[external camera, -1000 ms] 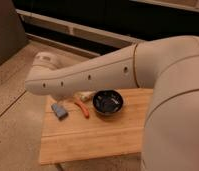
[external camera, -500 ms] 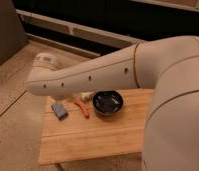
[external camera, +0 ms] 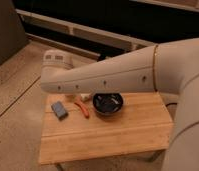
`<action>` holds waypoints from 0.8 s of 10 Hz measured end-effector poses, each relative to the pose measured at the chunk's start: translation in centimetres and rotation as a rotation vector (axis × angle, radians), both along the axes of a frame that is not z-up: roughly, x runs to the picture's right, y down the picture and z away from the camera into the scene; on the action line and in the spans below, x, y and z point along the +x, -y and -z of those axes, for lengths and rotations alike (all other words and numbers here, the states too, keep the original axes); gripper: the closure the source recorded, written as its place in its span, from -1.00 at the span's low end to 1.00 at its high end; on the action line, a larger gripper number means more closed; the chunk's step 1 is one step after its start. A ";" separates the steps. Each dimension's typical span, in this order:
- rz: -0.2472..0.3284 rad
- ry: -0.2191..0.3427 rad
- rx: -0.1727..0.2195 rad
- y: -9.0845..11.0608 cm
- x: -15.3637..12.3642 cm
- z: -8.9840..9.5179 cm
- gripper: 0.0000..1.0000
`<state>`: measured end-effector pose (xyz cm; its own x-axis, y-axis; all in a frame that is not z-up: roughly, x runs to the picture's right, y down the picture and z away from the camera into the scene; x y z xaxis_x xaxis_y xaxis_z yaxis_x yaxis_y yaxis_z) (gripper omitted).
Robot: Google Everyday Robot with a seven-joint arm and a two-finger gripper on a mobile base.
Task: Pick up the ceramic cup
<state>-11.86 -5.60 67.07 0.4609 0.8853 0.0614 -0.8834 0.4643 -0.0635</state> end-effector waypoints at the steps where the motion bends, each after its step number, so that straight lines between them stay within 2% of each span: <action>1: -0.022 0.063 0.024 0.9 0.5 -0.4 -0.30; 3: -0.082 0.154 0.052 2.2 2.0 -1.0 -0.30; 5: -0.107 0.203 0.066 2.8 2.5 -1.0 -0.30; 7: -0.112 0.194 0.065 2.5 3.1 -0.9 -0.30; 8: -0.130 0.151 0.044 1.6 4.6 -1.4 -0.30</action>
